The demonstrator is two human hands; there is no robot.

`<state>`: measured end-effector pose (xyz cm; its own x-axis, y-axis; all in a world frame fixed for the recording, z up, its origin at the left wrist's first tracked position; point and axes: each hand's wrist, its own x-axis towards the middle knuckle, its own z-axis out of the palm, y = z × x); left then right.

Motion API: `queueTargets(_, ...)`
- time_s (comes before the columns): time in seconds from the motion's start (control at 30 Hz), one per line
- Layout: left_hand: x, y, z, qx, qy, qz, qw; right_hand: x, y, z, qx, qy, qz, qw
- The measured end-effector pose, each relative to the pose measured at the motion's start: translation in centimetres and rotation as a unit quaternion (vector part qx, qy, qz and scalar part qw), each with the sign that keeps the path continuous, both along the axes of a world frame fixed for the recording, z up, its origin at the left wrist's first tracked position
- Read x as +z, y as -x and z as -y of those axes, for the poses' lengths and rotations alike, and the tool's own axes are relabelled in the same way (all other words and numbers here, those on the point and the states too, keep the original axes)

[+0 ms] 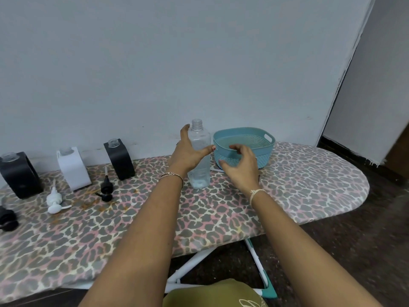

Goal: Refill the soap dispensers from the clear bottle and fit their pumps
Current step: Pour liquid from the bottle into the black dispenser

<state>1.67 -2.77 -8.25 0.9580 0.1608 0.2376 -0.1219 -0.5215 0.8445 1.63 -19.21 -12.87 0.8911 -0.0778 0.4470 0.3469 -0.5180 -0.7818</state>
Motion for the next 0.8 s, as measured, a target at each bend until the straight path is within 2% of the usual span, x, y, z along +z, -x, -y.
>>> queueTargets(0.1,0.1,0.5,0.2,0.006,-0.001,-0.005,1.0,0.7,0.4,-2.4,0.084,0.005,-0.031,0.996)
queueTargets(0.17,0.1,1.0,0.3,0.015,-0.015,0.004,1.0,0.5,0.5,-3.9,0.11,0.024,-0.051,0.992)
queueTargets(0.27,-0.5,2.1,-0.1,0.033,-0.023,0.03,0.999,0.0,0.8,-5.7,0.128,-0.005,-0.046,0.991)
queueTargets(0.37,-1.4,3.2,-1.3,0.069,0.011,0.031,0.997,-0.3,1.1,-7.1,0.107,-0.041,-0.022,0.993)
queueTargets(0.43,-2.0,4.0,-2.9,0.138,-0.008,0.062,0.989,-0.3,1.1,-7.9,0.087,-0.053,-0.014,0.995)
queueTargets(0.53,-2.5,5.0,-5.9,0.261,-0.06,0.118,0.956,-0.5,0.8,-8.8,0.062,-0.085,-0.023,0.994)
queueTargets(0.63,-2.6,5.3,-8.7,0.356,-0.074,0.098,0.926,-0.5,0.4,-9.5,0.028,-0.114,-0.049,0.992)
queueTargets(0.8,-3.3,4.3,-12.3,0.362,-0.026,0.046,0.931,-0.7,0.0,-10.2,-0.01,-0.147,-0.07,0.987)
